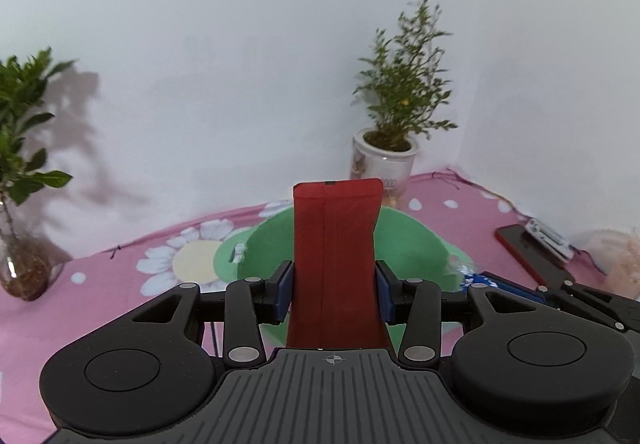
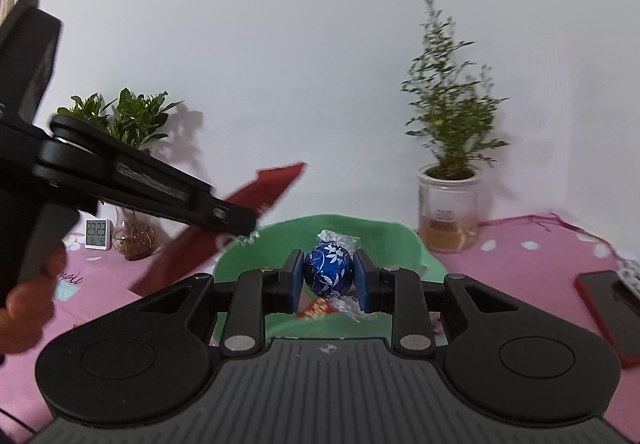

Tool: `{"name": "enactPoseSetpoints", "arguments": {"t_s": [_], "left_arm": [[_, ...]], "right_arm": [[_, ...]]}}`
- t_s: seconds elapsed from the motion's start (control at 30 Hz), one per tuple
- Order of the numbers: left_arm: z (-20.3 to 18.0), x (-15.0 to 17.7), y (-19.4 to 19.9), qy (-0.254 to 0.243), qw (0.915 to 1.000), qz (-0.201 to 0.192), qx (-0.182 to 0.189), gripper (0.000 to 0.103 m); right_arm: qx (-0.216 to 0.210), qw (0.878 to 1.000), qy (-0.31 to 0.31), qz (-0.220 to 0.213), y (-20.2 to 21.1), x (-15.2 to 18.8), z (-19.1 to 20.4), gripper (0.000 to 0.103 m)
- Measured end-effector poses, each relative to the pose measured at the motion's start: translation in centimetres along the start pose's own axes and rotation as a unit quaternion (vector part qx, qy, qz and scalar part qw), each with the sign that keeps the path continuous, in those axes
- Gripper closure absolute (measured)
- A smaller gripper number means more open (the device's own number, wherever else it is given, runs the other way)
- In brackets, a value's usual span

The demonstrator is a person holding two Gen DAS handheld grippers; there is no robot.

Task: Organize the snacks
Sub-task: 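Carry the red box and blue chocolate over the green bowl and release, then grasp the red-white pastry bag with the left tool while the right tool grasps the black cracker bar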

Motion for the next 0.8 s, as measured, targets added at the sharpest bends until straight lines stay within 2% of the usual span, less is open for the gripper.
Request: {"name": "enactPoseSetpoints", "arguments": {"t_s": [0.17,0.23,0.27,0.37,0.47,0.6,0.7,0.8], "left_arm": [[1.5,0.2,-1.9,0.039,0.9990,0.022,0.007,0.000],[1.9,0.5,-1.3,0.046,0.9987,0.023,0.004,0.000],[2.0,0.7,-0.6,0.043,0.9989,0.018,0.003,0.000],[2.0,1.6,1.7,0.024,0.9997,0.004,0.001,0.000],[1.9,3.6,4.1,0.014,0.9998,0.002,0.016,0.000],[1.6,7.5,6.3,0.024,0.9984,0.025,0.044,0.000],[0.7,10.5,7.6,0.033,0.9967,0.040,0.063,0.000],[-0.5,12.7,8.3,0.032,0.9962,0.054,0.061,0.000]], "right_arm": [[-0.010,0.999,0.007,0.030,-3.3,0.2,0.5,0.070],[-0.011,0.999,0.000,0.040,-3.1,0.5,0.4,0.063],[-0.009,0.999,-0.001,0.037,-2.5,0.6,0.4,0.056],[-0.007,1.000,0.004,0.029,0.0,1.4,0.4,0.046],[-0.009,0.999,0.005,0.037,2.7,3.1,0.2,0.042],[-0.014,0.998,-0.019,0.064,6.3,6.1,-0.8,0.042],[-0.043,0.993,-0.045,0.097,8.8,9.1,-1.2,0.042],[-0.060,0.988,-0.049,0.130,9.6,11.7,-1.0,0.041]]}}
Point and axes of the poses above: each gripper's, at about its wrist camera, not at the fingertips, and y roughly against the way its jaws point, z to its left, x to its underside, the point moved 6 cm from there along -y, roughly the way its jaws point, and after that the axes turned 1 degree about x, right-handed, at the moved point
